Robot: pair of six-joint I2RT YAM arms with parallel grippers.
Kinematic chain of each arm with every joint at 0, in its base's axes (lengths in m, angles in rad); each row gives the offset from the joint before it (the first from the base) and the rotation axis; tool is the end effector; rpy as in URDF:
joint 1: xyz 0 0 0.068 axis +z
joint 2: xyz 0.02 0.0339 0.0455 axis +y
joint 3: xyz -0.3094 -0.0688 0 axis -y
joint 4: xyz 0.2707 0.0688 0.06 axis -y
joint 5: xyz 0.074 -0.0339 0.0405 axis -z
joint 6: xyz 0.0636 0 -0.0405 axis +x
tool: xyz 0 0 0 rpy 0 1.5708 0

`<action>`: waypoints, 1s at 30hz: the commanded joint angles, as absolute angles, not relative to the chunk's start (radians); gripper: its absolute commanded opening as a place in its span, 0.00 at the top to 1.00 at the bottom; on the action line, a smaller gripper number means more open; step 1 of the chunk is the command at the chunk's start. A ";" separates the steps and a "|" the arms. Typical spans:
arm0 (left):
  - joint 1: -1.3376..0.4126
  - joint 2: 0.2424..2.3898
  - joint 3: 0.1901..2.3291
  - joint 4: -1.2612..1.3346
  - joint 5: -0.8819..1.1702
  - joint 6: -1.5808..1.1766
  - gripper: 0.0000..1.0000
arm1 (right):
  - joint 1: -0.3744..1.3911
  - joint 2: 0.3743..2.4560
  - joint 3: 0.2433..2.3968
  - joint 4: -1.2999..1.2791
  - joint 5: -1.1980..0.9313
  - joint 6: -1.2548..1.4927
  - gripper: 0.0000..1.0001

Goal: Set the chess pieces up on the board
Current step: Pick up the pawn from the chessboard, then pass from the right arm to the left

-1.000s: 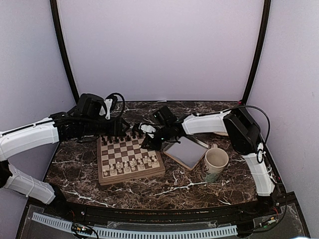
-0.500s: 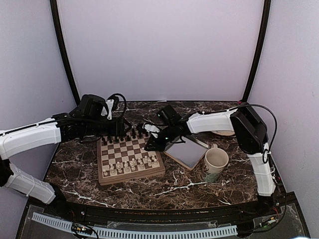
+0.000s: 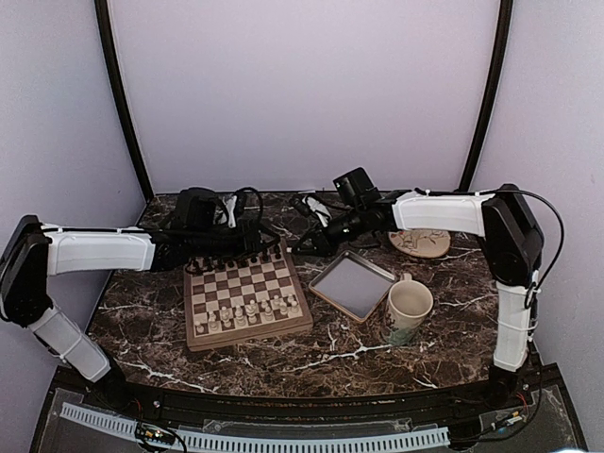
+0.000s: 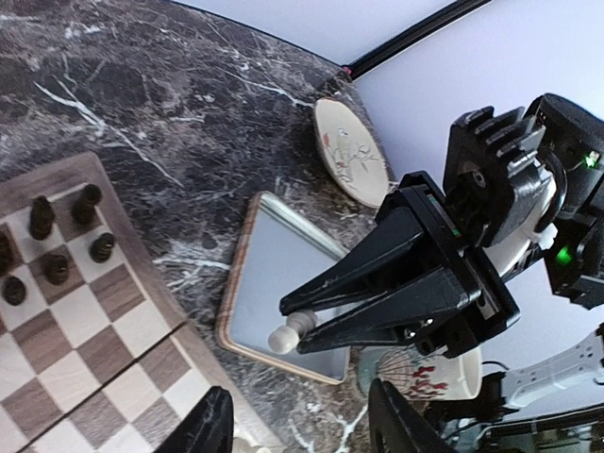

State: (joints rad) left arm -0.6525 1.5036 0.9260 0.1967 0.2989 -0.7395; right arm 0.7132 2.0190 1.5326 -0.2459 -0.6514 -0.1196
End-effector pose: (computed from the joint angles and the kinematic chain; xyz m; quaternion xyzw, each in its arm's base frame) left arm 0.2937 -0.2480 0.2746 0.0478 0.8218 -0.4500 0.3463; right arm 0.3635 0.3655 0.2356 -0.4691 0.7387 0.3923 0.2833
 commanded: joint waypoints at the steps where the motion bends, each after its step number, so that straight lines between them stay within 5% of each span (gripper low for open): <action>1: -0.645 1.558 0.877 0.469 0.448 -0.943 0.51 | 0.712 1.965 1.496 -0.194 -0.695 -0.075 0.87; 7: -0.643 1.663 0.850 0.716 0.520 -1.113 0.55 | 0.710 1.953 1.491 -0.183 -0.703 -0.060 0.87; 16: -0.643 1.696 0.837 0.749 0.496 -1.168 0.63 | 0.710 1.945 1.483 -0.169 -0.709 -0.043 0.86; 30: -0.643 1.690 0.780 0.763 0.429 -1.219 0.57 | 0.710 1.943 1.471 -0.157 -0.712 -0.035 0.86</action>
State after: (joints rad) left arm -0.6434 1.7050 0.7940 0.7033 0.4290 -1.1893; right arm 0.7067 1.9839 1.4807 -0.2005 -0.6926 -0.0429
